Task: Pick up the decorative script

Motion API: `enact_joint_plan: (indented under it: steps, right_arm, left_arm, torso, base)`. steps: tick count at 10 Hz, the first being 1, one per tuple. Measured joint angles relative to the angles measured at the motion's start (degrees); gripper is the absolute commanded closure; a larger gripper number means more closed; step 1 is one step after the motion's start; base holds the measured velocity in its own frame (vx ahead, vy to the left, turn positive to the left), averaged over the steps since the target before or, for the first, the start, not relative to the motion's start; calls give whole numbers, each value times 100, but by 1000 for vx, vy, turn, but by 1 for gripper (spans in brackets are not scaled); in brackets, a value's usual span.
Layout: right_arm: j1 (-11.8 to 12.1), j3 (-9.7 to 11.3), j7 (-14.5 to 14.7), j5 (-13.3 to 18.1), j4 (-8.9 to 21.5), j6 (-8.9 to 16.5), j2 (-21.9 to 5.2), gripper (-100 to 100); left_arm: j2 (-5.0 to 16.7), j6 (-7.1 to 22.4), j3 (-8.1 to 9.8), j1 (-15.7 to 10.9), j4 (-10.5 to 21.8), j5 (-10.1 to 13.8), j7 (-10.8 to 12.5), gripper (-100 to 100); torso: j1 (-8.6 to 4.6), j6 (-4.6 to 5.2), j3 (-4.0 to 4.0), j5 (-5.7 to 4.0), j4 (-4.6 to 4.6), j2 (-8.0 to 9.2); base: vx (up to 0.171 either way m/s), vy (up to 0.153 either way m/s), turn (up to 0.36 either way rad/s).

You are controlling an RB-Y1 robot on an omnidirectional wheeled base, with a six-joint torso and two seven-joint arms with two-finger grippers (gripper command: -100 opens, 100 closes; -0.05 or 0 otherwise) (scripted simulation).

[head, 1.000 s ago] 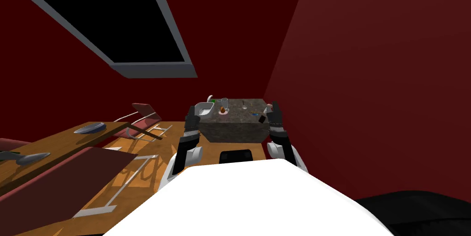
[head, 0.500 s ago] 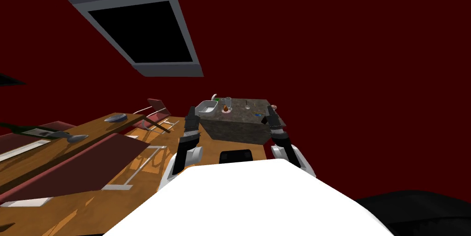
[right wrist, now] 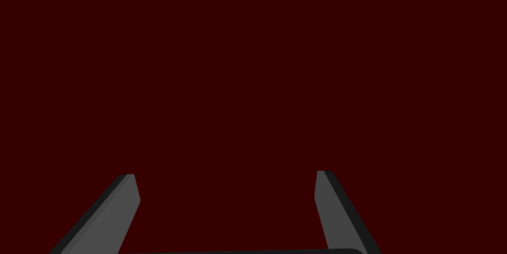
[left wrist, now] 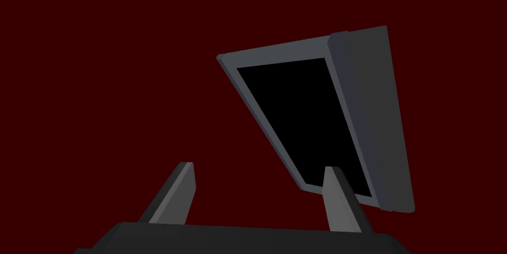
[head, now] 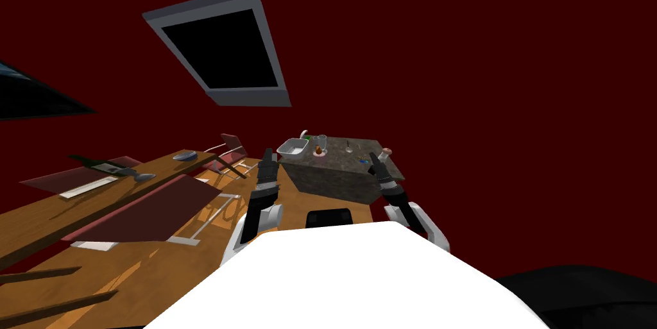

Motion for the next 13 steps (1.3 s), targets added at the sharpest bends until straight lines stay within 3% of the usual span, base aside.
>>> enact_joint_plan:
  steps: [13]
  right_arm:
    - [36, -99, 182, 649, 990, 14, -1943, -100]
  left_arm:
    - [0, 0, 1, 1, 0, 0, 0, 0]
  torso:
    - [2, 4, -4, 0, -1, -7]
  base:
    - [-6, -8, 137]
